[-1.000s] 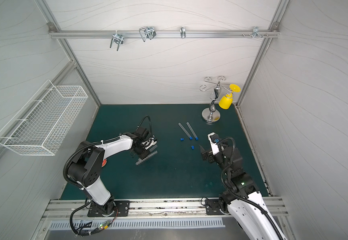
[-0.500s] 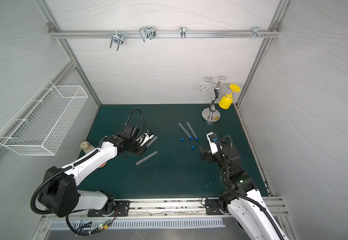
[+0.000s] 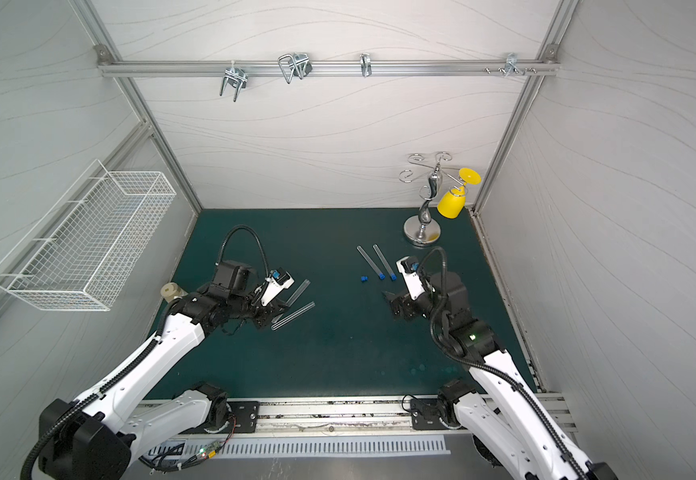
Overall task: Insert stoppers into test tubes
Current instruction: Pick up the test tube at the center of the board.
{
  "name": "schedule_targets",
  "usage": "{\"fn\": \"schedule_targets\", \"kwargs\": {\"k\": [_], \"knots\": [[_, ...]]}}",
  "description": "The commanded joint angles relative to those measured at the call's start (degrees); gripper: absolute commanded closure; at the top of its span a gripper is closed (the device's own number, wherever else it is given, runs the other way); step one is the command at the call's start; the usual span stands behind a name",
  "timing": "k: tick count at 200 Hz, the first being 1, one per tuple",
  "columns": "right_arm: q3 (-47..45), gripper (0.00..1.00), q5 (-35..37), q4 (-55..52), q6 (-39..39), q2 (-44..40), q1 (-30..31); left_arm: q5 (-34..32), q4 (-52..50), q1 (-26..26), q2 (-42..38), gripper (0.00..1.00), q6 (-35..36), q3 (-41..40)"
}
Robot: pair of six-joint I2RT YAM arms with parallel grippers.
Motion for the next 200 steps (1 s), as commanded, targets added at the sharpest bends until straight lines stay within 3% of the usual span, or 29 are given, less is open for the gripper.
{"fn": "schedule_targets", "kwargs": {"k": [1, 101, 130, 200], "knots": [[4.0, 0.05, -7.7, -3.3, 4.4, 3.1, 0.9, 6.1, -1.4, 1.6, -1.1, 0.97, 4.2, -0.6], [25.6, 0.05, -18.4, -11.5, 21.8, 26.3, 13.6, 7.5, -3.0, 2.4, -2.8, 0.97, 8.3, -2.7], [29.1, 0.08, -21.8, -12.3, 29.7, 32.7, 14.4, 6.0, -3.1, 2.4, -3.0, 0.98, 9.9, -2.9], [31.5, 0.22, -33.5, -9.7, 38.7, 45.3, 15.5, 6.6, -3.1, 2.4, -3.1, 0.99, 10.0, -2.6]]}}
